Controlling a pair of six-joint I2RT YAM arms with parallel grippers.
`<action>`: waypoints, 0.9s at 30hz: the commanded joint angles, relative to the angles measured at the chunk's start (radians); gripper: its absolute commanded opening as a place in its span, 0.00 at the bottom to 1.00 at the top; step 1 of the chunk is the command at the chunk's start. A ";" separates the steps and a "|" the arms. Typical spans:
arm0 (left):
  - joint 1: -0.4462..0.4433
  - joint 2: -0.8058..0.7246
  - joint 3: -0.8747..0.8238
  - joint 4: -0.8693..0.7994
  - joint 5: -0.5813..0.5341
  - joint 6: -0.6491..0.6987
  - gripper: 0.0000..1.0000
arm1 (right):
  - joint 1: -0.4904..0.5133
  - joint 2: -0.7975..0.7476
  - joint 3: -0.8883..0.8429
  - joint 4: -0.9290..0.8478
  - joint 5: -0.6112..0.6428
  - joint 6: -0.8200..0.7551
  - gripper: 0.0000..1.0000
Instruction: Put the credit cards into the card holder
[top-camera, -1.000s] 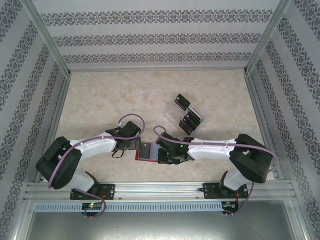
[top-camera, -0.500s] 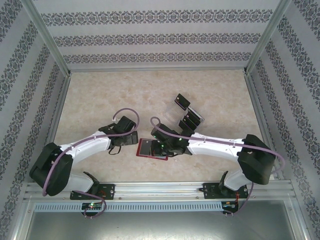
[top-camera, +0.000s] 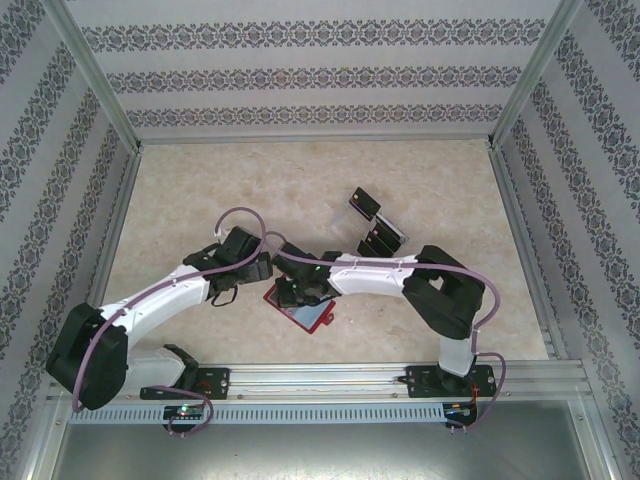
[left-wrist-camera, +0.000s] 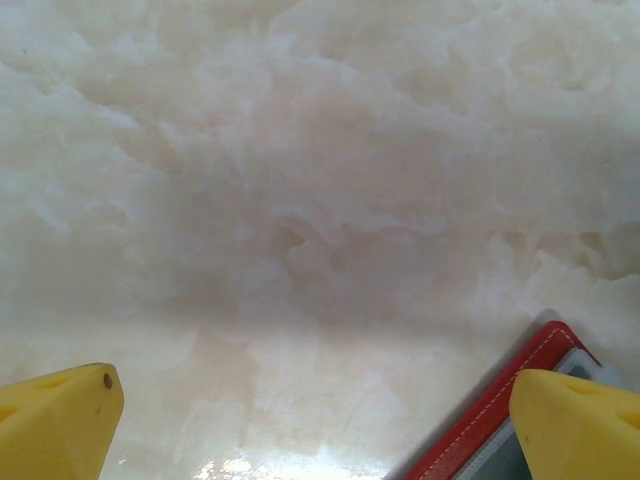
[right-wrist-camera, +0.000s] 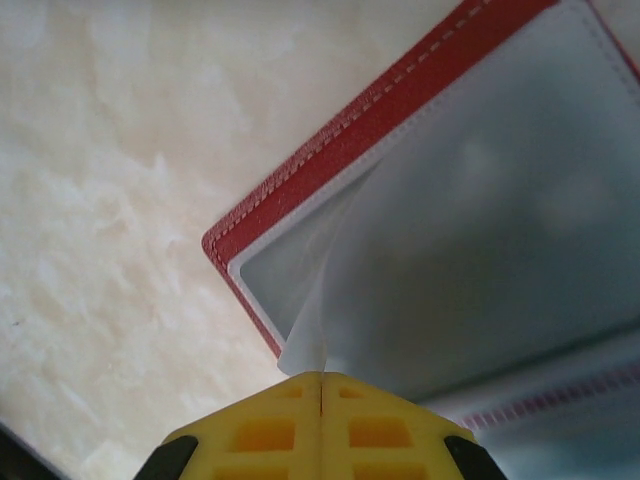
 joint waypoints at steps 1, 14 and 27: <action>0.009 -0.026 -0.011 -0.031 -0.003 -0.017 1.00 | -0.019 0.030 0.045 0.022 -0.017 -0.034 0.01; 0.006 -0.015 -0.011 -0.020 0.058 0.053 1.00 | -0.016 -0.321 -0.129 -0.119 0.102 -0.022 0.53; -0.065 0.071 0.051 -0.004 0.100 0.118 1.00 | 0.081 -0.431 -0.345 -0.233 0.303 0.144 0.69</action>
